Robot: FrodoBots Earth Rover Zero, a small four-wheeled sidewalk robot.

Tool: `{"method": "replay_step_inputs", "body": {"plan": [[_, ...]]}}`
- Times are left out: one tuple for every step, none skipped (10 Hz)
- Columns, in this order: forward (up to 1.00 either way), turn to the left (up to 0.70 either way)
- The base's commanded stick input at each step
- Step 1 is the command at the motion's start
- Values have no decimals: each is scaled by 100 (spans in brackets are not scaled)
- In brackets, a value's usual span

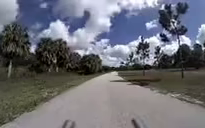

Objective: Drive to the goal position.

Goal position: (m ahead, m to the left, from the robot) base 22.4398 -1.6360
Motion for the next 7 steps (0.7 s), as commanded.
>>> {"method": "replay_step_inputs", "body": {"plan": [[70,0],[70,0],[70,0],[70,0],[70,0],[70,0],[70,12]]}}
